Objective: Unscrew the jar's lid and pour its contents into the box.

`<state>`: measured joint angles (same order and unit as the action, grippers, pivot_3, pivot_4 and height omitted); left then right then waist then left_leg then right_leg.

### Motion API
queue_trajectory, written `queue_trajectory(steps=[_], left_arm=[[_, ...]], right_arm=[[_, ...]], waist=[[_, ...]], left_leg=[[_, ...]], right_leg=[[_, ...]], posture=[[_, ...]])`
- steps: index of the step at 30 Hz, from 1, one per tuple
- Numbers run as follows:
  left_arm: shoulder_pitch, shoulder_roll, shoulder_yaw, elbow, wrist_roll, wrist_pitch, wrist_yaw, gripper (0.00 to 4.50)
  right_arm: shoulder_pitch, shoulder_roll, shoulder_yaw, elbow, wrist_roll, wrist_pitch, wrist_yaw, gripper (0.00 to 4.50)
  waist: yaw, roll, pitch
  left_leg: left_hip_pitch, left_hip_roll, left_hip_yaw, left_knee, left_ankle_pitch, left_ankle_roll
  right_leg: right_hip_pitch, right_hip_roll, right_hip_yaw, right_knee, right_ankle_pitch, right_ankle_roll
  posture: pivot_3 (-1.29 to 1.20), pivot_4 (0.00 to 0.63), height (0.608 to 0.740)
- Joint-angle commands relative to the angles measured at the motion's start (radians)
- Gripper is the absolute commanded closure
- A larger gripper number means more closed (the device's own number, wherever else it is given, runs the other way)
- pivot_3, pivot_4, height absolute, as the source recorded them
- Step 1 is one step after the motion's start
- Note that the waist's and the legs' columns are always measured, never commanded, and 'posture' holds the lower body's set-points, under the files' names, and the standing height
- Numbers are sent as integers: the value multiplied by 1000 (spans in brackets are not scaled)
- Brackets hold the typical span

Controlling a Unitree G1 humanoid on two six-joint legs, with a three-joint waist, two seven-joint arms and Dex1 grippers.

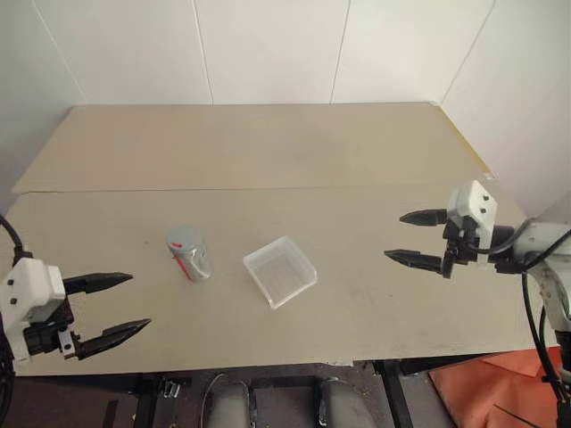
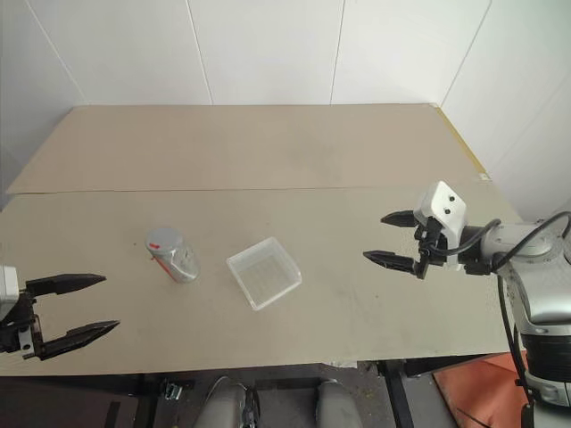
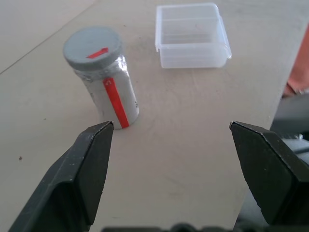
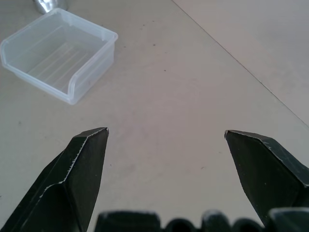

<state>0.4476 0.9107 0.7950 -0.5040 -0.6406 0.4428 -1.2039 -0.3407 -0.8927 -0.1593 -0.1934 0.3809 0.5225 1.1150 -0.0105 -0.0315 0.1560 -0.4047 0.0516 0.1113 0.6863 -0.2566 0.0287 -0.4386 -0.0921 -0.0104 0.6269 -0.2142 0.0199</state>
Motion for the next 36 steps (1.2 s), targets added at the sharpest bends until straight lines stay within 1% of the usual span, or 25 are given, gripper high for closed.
queue_trajectory(steps=[1, 3, 6, 8, 10, 12, 16, 17, 21, 24, 25, 29, 36], left_arm=[[-21, -17, -12, -21, -3, -8, 40, 319], [-27, -49, -39, -21, 22, -21, 88, 319], [-18, -102, -10, -38, 27, -14, 155, 319], [14, -160, 17, -71, 29, -22, 202, 319], [40, -233, 10, -114, 43, -25, 280, 319], [57, -290, -23, -148, 58, -22, 343, 319], [69, -357, -114, -177, 101, -28, 421, 319], [59, -371, -145, -174, 133, -43, 449, 319], [-18, -416, -248, -146, 231, -89, 559, 319], [-70, -424, -348, -86, 333, -182, 580, 319], [-92, -432, -368, -61, 346, -202, 590, 319], [-177, -463, -435, -9, 341, -217, 615, 319], [-279, -480, -474, 109, 375, -271, 666, 319]], right_arm=[[6, 2, -17, -70, 30, 15, -28, 0], [2, 16, 4, -88, 34, 21, -44, 0], [-19, 28, 19, -116, 56, 34, -56, 0], [-31, 28, 33, -123, 65, 28, -48, 0], [-45, 25, 49, -122, 62, 13, -32, 0], [-70, 28, 70, -127, 63, 8, -21, 0], [-130, 30, 97, -132, 89, 10, 26, 0], [-143, 31, 106, -129, 96, 7, 42, 0], [-182, 42, 155, -115, 91, -25, 88, 0], [-206, 60, 188, -105, 82, -49, 110, 0], [-214, 67, 197, -103, 78, -53, 109, 0], [-236, 85, 215, -88, 66, -68, 107, 0], [-244, 104, 212, -100, 66, -87, 97, 0]], waist=[[1, 0, 0], [1, 0, 0], [-5, 0, 0], [-5, 0, 0], [-4, 0, 0], [-3, 0, 0], [2, -1, 0], [4, -1, 0], [9, -2, -1], [11, -2, -1], [11, -2, -1], [11, -2, -1], [11, -2, -1]], left_leg=[[0, 0, 0, 0, 0, 0], [0, 0, 0, 0, 0, 0], [0, 0, -1, 0, 0, 0], [0, 0, -1, 0, 0, 0], [0, 0, -1, 0, 0, 0], [0, 0, -2, 0, 0, 0], [1, 0, -2, 0, 0, 0], [1, -1, -2, 0, 0, 0], [1, -1, -2, 0, 0, 0], [1, -1, -2, 0, 0, 0], [1, -1, -2, 0, 0, 0], [1, -1, -2, 0, 0, 1], [1, -1, -2, 0, 0, 1]], right_leg=[[0, 0, 0, 0, 0, 0], [0, 0, 0, 0, 0, 0], [0, 0, 0, 0, 0, 0], [0, 0, 0, 0, 0, 0], [0, 0, 1, 0, 0, 0], [1, 0, 1, 0, 0, 0], [1, 0, 1, 0, 0, 0], [2, 0, 1, 0, 0, 0], [2, 0, 1, 0, 0, 0], [3, 0, 1, 0, 0, 0], [2, 0, 1, 0, 1, 0], [2, 0, 1, 0, 1, 0], [2, 0, 0, 1, 1, 0]], posture=[[0, 150, 740], [0, 150, 740], [0, 150, 740], [0, 150, 740], [0, 150, 740], [0, 150, 740], [0, 150, 740], [0, 150, 740], [0, 150, 740], [0, 150, 740], [0, 150, 740], [0, 150, 740], [0, 150, 740]])
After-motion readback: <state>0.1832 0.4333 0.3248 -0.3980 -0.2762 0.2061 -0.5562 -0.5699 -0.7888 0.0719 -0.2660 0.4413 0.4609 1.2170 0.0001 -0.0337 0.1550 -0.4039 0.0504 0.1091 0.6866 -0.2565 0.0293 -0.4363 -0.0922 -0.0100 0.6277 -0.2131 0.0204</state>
